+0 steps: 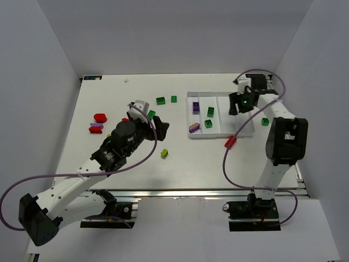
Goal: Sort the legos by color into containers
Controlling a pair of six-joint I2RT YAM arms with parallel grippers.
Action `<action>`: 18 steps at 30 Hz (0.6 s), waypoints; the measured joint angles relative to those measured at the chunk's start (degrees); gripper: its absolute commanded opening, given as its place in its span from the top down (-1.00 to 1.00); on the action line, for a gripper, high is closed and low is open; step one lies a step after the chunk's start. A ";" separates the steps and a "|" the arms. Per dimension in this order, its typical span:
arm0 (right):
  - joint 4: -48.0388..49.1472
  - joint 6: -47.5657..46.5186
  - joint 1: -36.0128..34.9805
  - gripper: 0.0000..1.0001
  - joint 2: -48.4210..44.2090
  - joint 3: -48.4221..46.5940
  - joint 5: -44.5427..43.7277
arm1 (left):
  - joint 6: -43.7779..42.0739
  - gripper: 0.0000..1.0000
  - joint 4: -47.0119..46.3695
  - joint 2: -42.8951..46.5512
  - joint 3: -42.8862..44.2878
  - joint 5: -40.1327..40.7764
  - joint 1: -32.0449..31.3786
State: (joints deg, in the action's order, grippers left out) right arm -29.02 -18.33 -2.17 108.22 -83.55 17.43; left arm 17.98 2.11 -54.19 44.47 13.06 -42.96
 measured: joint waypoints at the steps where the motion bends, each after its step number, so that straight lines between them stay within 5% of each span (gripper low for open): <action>1: 0.09 -0.55 2.71 -0.32 -0.76 0.00 -0.94 | 0.04 -0.85 -0.02 0.04 0.00 -0.15 0.00; 7: 1.27 -4.44 15.04 -0.33 -3.21 2.43 -7.43 | 0.17 -0.85 -0.48 0.31 -0.02 -1.20 0.00; 18: -0.39 -6.29 16.76 -0.33 2.27 0.87 -11.30 | 0.55 -0.85 -0.61 0.96 -0.02 -3.02 0.00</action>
State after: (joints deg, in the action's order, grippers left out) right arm -29.41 -24.62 14.59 110.50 -82.67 6.13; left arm 18.52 1.50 -53.23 44.45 10.04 -42.96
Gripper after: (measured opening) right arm 0.669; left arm 0.922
